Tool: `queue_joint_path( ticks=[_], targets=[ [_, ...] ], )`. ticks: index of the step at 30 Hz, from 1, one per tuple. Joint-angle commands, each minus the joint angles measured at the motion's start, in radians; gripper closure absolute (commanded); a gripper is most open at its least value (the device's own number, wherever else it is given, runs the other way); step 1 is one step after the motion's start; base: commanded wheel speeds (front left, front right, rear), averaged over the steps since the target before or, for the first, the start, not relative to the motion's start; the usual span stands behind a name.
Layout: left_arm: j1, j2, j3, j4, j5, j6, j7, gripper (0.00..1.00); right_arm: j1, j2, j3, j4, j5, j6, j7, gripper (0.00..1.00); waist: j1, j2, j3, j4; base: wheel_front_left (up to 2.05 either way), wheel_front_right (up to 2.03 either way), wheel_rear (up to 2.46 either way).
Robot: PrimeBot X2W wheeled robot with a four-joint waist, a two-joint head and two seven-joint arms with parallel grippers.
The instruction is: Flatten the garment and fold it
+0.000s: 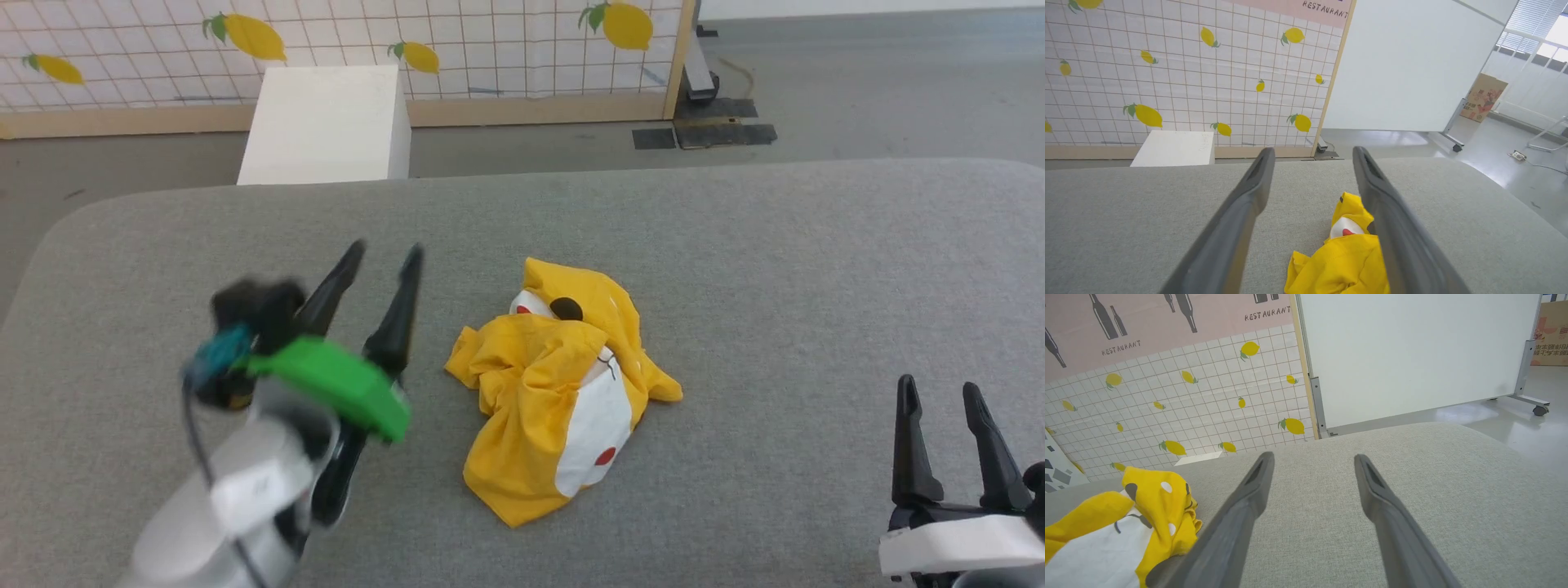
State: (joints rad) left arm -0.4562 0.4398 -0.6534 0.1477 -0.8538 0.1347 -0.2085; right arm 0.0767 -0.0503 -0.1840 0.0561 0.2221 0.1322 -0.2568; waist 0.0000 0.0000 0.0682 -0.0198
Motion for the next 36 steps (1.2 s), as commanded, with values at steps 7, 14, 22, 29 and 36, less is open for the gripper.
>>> queue_joint_path(
  ticks=[7, 14, 22, 29, 36],
  targets=[
    [0.299, 0.016, 0.242, -0.21, 0.166, 0.047, -0.053, 0.0, 0.024, 0.0, -0.006, -0.012, -0.007, -0.002, -0.005, 0.0, 0.0, 0.0, -0.012, 0.024, 0.0, 0.0, 0.0],
    [0.591, -0.124, 0.482, -0.277, 0.364, 0.0, -0.053, 0.0, 0.04, 0.0, -0.001, -0.005, -0.004, -0.002, -0.005, 0.0, 0.0, 0.0, -0.033, 0.041, 0.0, 0.0, 0.0],
    [0.693, -0.28, 0.606, -0.272, 0.47, -0.096, -0.053, 0.0, 0.055, 0.0, 0.015, 0.014, -0.007, -0.002, -0.005, 0.0, 0.0, 0.0, -0.061, 0.078, 0.0, 0.0, 0.0],
    [0.681, -0.332, 0.659, -0.268, 0.545, -0.174, -0.053, 0.0, -0.028, 0.0, 0.086, 0.077, -0.034, -0.002, 0.05, 0.0, 0.0, 0.0, -0.043, 0.093, 0.0, 0.0, 0.0],
    [0.652, -0.356, 0.674, -0.257, 0.573, -0.223, -0.053, 0.0, -0.2, -0.001, 0.149, 0.09, -0.132, -0.002, 0.414, 0.0, 0.0, 0.0, 0.012, 0.113, 0.0, 0.0, 0.0]
  ],
)
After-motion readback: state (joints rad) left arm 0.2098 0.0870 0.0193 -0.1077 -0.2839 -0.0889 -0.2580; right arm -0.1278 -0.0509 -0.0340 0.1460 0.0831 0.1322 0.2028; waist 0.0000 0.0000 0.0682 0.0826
